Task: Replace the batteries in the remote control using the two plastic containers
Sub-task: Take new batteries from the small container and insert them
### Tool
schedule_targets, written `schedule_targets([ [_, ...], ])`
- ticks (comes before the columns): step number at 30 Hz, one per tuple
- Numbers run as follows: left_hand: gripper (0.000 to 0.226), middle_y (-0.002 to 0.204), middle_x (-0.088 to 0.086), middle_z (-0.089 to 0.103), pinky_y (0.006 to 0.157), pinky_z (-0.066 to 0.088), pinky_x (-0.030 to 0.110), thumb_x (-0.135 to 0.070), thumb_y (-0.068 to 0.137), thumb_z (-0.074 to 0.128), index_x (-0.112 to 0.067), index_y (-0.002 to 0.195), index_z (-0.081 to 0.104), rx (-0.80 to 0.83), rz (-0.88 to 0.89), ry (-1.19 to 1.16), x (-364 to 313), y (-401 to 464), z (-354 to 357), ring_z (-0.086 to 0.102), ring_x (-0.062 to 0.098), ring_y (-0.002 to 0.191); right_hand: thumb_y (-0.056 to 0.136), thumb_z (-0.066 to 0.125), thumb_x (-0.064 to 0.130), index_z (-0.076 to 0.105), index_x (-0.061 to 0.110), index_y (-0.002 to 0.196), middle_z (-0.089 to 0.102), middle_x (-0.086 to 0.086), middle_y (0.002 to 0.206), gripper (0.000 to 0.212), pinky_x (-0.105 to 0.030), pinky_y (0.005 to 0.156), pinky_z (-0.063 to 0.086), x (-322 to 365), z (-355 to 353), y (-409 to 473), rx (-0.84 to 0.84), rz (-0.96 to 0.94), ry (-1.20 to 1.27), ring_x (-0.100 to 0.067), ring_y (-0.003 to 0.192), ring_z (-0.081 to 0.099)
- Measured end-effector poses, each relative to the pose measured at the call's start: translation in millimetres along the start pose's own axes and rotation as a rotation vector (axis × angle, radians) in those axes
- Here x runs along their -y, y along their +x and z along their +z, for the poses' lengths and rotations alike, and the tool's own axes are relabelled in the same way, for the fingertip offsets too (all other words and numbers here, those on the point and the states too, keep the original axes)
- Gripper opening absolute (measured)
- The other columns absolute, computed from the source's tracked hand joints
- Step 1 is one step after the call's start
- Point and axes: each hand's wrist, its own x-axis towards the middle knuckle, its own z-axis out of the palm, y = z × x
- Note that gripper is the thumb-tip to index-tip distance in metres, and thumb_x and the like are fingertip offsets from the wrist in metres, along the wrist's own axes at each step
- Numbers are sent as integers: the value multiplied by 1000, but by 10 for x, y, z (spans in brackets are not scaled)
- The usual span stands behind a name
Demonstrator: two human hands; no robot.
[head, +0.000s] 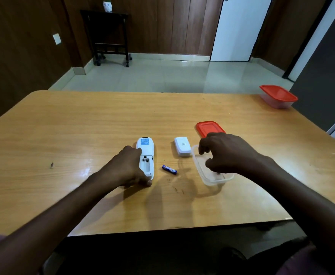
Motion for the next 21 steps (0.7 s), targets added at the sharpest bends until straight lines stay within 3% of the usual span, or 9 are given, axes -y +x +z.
schedule_targets([
  [4,59,94,2,53,50,40,29,-36,56,96,-12,90,55,-5,-6,19,17,11,6,57,17,63,77,61,13,62,31,126,64,5,121,52,-26,57,38,-102,92,18,164,25,-162,-23,104,66],
  [6,62,97,3,54,50,40,28,-37,56,96,-11,96,56,-5,-6,16,23,14,5,58,17,64,79,59,11,64,25,123,67,1,117,47,-26,58,42,-95,144,46,212,22,-215,-25,101,68],
  [12,84,112,6,53,58,50,35,-35,58,96,-5,124,55,-6,20,6,37,-15,8,64,22,79,76,63,10,67,20,116,69,-2,109,41,-30,64,49,-47,162,125,158,-5,-297,-26,91,69],
  [14,82,110,5,53,57,50,35,-35,57,96,-6,123,56,-2,30,3,30,-25,0,64,23,79,74,64,12,67,20,113,68,-1,108,40,-29,63,48,-23,111,110,100,-9,-290,-26,90,69],
  [16,72,109,5,54,62,55,38,-35,58,95,-11,113,55,8,27,9,33,-26,-18,66,23,81,74,67,17,67,21,109,65,2,105,36,-29,61,47,42,35,74,-33,-26,-245,-26,87,68],
  [18,64,99,6,61,55,53,36,-29,59,95,-9,104,54,25,24,-54,59,-13,-32,65,21,64,74,71,26,67,25,106,60,7,98,32,-31,61,44,165,-28,37,-168,-65,-84,-24,89,65],
  [21,69,104,10,68,45,45,29,-19,63,92,-2,122,60,33,20,-135,111,-7,-49,57,18,46,74,77,32,69,28,100,63,11,94,28,-31,69,46,466,-28,12,-196,-210,324,-6,81,59],
])
